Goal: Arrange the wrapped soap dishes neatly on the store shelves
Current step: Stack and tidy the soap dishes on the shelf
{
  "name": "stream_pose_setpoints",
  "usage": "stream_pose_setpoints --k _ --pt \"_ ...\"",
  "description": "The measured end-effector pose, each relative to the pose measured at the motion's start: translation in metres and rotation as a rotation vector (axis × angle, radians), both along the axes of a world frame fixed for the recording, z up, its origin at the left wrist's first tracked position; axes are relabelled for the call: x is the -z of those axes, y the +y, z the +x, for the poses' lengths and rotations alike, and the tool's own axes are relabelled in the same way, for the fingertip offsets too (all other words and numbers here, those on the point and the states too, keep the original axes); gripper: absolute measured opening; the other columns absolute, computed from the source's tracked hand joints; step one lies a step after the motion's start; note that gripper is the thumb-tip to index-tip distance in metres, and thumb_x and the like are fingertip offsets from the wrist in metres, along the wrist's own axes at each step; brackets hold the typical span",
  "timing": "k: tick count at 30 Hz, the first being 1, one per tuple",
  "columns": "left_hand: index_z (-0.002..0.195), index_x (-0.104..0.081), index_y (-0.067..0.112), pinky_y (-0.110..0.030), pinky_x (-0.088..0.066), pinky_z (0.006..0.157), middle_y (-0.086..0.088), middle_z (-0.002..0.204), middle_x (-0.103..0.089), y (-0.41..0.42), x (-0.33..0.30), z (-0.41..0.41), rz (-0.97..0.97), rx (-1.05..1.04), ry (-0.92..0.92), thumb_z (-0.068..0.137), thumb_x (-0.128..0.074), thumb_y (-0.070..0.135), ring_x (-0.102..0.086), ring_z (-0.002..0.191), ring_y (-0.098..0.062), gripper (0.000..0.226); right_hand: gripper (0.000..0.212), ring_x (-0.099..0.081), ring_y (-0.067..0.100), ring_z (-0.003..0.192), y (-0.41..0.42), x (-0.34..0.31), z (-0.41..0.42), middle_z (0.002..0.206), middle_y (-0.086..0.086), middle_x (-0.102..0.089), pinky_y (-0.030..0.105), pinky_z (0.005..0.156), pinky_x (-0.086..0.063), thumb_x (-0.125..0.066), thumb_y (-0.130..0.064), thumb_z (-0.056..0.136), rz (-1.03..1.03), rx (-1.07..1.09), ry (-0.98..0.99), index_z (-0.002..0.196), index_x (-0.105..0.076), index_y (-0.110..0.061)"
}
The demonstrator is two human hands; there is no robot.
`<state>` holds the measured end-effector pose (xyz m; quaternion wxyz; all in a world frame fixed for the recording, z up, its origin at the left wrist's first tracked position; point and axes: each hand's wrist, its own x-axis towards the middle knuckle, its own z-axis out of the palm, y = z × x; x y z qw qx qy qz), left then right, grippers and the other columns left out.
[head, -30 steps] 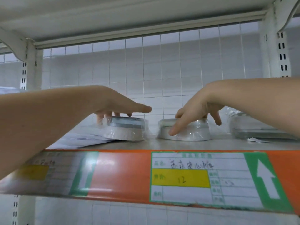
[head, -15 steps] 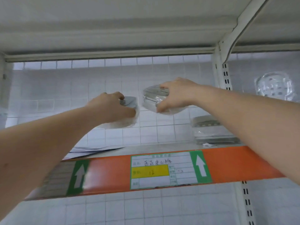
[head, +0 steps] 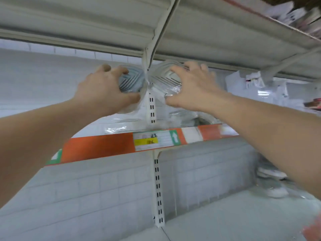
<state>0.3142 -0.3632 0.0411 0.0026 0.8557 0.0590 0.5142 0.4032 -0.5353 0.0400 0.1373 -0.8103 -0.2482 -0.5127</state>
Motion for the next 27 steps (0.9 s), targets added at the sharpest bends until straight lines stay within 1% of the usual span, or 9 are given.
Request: stream_pose_setpoints --k 6,11,14,16,18,20,21,24,27 --pt "0.139 -0.037 0.03 -0.043 -0.034 0.102 -0.009 0.143 -0.034 -0.174 0.026 0.068 0.06 0.181 0.031 0.073 -0.064 0.059 -0.041 0.126 -0.036 0.078 0.08 -0.029 0.032 0.129 -0.197 0.027 0.036 0.146 0.009 -0.028 0.042 0.103 -0.029 -0.065 -0.052 0.073 -0.003 0.19 0.031 0.143 -0.031 -0.032" --pt "0.137 -0.041 0.028 -0.035 -0.03 0.106 -0.012 0.14 -0.039 -0.328 0.062 0.139 0.028 0.396 0.122 0.059 -0.055 0.066 -0.04 0.128 -0.031 0.088 0.08 -0.028 0.036 0.131 -0.361 0.061 0.071 0.148 0.012 -0.026 0.046 0.106 -0.029 -0.064 -0.049 0.075 -0.045 0.35 0.149 0.144 -0.03 -0.029" --pt "0.135 -0.041 0.03 -0.038 -0.032 0.106 -0.009 0.139 -0.038 -0.399 0.082 0.185 0.035 0.481 0.202 0.056 -0.052 0.071 -0.041 0.127 -0.031 0.09 0.081 -0.026 0.036 0.132 -0.435 0.08 0.099 0.148 0.012 -0.026 0.045 0.106 -0.029 -0.066 -0.049 0.075 -0.06 0.409 0.241 0.144 -0.029 -0.03" --pt "0.135 -0.04 0.031 -0.04 -0.033 0.104 -0.006 0.141 -0.035 -0.437 0.093 0.217 0.058 0.499 0.25 0.068 -0.06 0.062 -0.04 0.127 -0.031 0.078 0.081 -0.025 0.034 0.132 -0.475 0.091 0.121 0.148 0.01 -0.026 0.044 0.106 -0.028 -0.067 -0.048 0.074 -0.041 0.409 0.286 0.144 -0.03 -0.031" --pt "0.136 -0.039 0.032 -0.039 -0.034 0.1 -0.003 0.142 -0.034 -0.468 0.105 0.248 0.089 0.501 0.289 0.071 -0.062 0.059 -0.041 0.126 -0.029 0.074 0.08 -0.025 0.033 0.132 -0.508 0.102 0.145 0.148 0.009 -0.026 0.042 0.105 -0.029 -0.068 -0.047 0.074 -0.012 0.407 0.32 0.144 -0.031 -0.03" --pt "0.135 -0.039 0.033 -0.037 -0.035 0.1 -0.001 0.142 -0.034 -0.494 0.116 0.278 0.096 0.515 0.34 0.065 -0.058 0.067 -0.041 0.126 -0.027 0.081 0.08 -0.028 0.032 0.131 -0.535 0.113 0.171 0.147 0.009 -0.028 0.04 0.102 -0.032 -0.067 -0.047 0.075 0.003 0.418 0.35 0.144 -0.03 -0.031" --pt "0.135 -0.041 0.033 -0.037 -0.035 0.102 -0.001 0.142 -0.034 -0.505 0.122 0.293 0.089 0.536 0.362 0.056 -0.052 0.073 -0.04 0.127 -0.027 0.088 0.08 -0.028 0.032 0.131 -0.546 0.118 0.186 0.147 0.008 -0.029 0.04 0.102 -0.032 -0.066 -0.048 0.075 0.01 0.423 0.367 0.144 -0.029 -0.031" --pt "0.131 -0.046 0.032 -0.039 -0.033 0.107 0.001 0.141 -0.036 -0.533 0.142 0.344 0.031 0.595 0.393 0.038 -0.037 0.075 -0.038 0.128 -0.024 0.102 0.08 -0.028 0.033 0.13 -0.575 0.137 0.235 0.144 0.009 -0.032 0.043 0.104 -0.03 -0.066 -0.049 0.075 0.032 0.44 0.418 0.144 -0.029 -0.031" --pt "0.132 -0.044 0.033 -0.036 -0.034 0.105 0.004 0.14 -0.034 -0.555 0.157 0.401 -0.004 0.576 0.416 0.047 -0.045 0.073 -0.039 0.128 -0.022 0.095 0.081 -0.029 0.032 0.13 -0.599 0.155 0.292 0.143 0.009 -0.034 0.043 0.103 -0.032 -0.066 -0.051 0.075 0.039 0.484 0.482 0.144 -0.029 -0.031"
